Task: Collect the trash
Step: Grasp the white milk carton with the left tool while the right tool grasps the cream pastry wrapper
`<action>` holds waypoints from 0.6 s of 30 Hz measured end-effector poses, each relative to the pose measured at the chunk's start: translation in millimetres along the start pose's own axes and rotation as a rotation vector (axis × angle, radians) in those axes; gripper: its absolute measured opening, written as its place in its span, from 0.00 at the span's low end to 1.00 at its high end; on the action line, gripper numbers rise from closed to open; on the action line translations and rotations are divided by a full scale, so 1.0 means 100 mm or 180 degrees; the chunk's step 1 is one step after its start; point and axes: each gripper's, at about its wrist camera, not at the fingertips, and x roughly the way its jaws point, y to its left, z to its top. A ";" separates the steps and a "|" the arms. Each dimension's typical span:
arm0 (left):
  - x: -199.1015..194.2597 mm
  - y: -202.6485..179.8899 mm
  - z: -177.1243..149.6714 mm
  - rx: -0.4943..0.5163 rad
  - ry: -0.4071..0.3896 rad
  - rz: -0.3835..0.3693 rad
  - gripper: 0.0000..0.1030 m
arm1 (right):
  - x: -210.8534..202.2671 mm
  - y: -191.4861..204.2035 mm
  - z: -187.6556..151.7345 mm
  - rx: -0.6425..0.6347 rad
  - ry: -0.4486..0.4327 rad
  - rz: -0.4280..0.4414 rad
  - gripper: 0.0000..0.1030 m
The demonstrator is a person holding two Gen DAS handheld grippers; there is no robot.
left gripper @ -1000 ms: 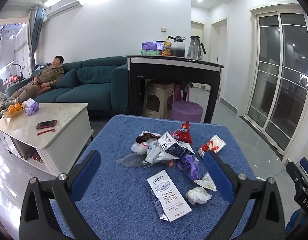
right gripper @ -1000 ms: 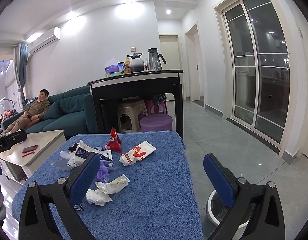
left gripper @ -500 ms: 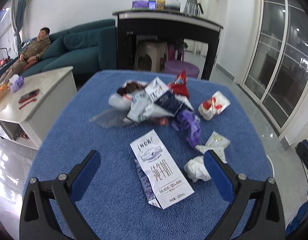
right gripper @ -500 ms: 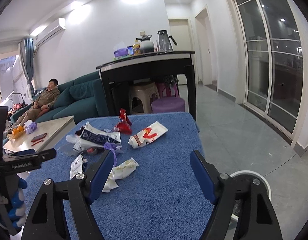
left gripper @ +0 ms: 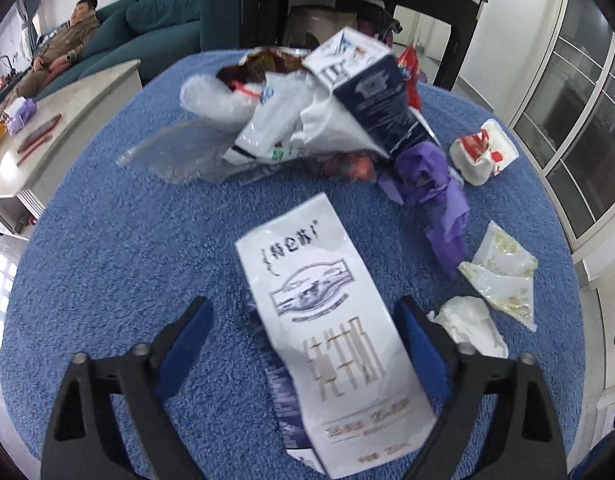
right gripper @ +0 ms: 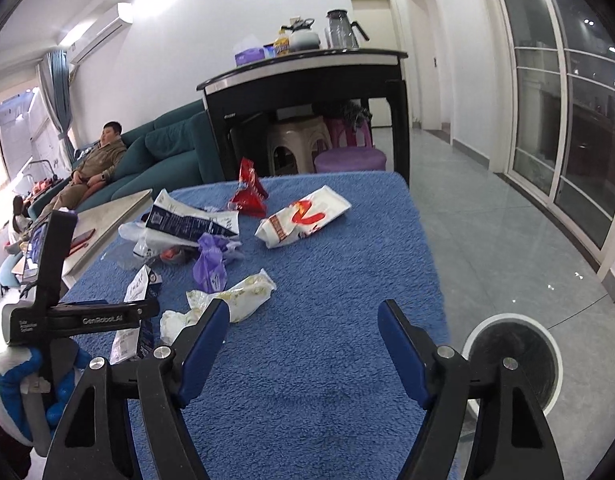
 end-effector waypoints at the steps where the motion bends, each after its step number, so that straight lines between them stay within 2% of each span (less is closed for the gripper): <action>1: 0.02 0.02 -0.01 -0.0026 0.0030 -0.0075 0.81 | 0.05 0.01 0.00 0.0003 0.0040 0.0043 0.73; 3: -0.01 0.01 -0.01 0.0012 -0.0004 -0.0114 0.71 | 0.15 0.01 0.01 0.0032 0.0110 0.0130 0.73; 6: -0.05 0.04 -0.02 0.0002 -0.0014 -0.0202 0.67 | 0.33 0.03 0.06 0.0104 0.0234 0.0291 0.72; 10: -0.12 0.13 -0.05 -0.0002 -0.0050 -0.0337 0.57 | 0.56 0.10 0.15 0.0154 0.0383 0.0492 0.71; 13: -0.17 0.17 -0.09 0.0038 -0.0092 -0.0433 0.55 | 0.75 0.16 0.18 0.0227 0.0537 0.0644 0.68; 14: -0.17 0.20 -0.10 0.0042 -0.0100 -0.0463 0.50 | 0.83 0.19 0.17 0.0257 0.0604 0.0682 0.67; 15: -0.19 0.21 -0.11 0.0045 -0.0105 -0.0510 0.45 | 0.91 0.21 0.16 0.0294 0.0674 0.0698 0.62; 18: -0.22 0.27 -0.12 0.0042 -0.0132 -0.0604 0.41 | 1.09 0.23 0.13 0.0440 0.0836 0.0756 0.50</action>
